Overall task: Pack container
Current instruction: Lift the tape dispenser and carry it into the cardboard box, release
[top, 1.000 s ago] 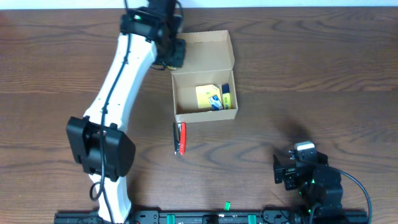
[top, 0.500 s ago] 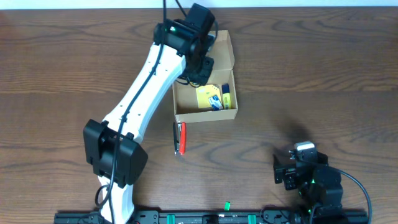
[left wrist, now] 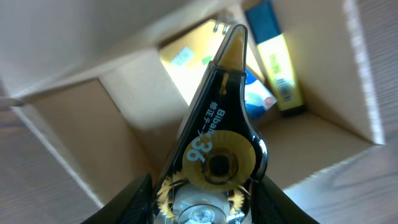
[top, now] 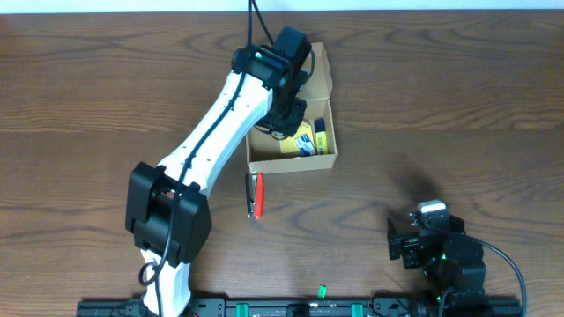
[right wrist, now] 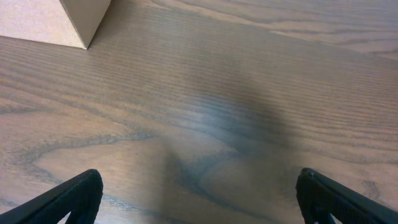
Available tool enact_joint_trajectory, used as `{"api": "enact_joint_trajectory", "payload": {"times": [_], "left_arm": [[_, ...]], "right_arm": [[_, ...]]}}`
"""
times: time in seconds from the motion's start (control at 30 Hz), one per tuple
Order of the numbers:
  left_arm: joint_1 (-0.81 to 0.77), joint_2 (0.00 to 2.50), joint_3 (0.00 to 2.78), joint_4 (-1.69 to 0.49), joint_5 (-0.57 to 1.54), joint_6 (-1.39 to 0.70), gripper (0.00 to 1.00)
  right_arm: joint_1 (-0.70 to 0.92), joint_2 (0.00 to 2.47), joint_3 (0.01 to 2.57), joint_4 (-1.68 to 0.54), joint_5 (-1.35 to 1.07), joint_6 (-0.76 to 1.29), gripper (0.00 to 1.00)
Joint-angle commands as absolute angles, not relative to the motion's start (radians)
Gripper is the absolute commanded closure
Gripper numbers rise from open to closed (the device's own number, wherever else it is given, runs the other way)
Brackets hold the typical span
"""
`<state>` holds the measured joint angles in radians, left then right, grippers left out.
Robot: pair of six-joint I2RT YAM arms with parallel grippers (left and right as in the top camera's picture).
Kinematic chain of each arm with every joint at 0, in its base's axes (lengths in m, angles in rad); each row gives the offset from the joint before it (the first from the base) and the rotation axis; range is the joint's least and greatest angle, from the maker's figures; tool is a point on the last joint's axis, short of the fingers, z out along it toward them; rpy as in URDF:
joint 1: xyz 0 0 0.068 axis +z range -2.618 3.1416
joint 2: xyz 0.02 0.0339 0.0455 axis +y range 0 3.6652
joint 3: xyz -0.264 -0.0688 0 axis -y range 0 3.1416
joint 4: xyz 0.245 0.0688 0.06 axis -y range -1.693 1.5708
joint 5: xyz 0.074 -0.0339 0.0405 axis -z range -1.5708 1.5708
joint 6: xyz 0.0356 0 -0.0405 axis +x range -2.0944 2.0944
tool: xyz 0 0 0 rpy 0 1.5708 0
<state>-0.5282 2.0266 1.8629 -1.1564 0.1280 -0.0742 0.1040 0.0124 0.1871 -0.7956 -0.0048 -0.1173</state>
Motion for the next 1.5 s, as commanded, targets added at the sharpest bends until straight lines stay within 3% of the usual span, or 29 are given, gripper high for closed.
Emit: {"api": "enact_joint_trajectory", "payload": {"times": [0.0, 0.77, 0.93, 1.2, 1.47], "left_arm": [[-0.527, 2.044, 1.818, -1.135, 0.131, -0.087, 0.73], [-0.524, 2.125, 1.802, -1.105, 0.155, -0.094, 0.71], [-0.523, 2.125, 1.802, -1.091, 0.158, -0.096, 0.49], [-0.523, 2.125, 1.802, -1.091, 0.156, -0.149, 0.27], [-0.522, 2.113, 1.829, -1.091, 0.147, -0.196, 0.26]], "right_arm": [[0.099, 0.006, 0.176, -0.800, -0.008, -0.129, 0.01], [0.099, 0.006, 0.176, -0.800, -0.008, -0.129, 0.01], [0.099, 0.006, 0.176, -0.800, -0.008, -0.129, 0.01], [0.099, 0.006, 0.176, -0.800, -0.008, -0.129, 0.01], [0.099, 0.006, 0.176, -0.800, -0.008, -0.129, 0.01]]}}
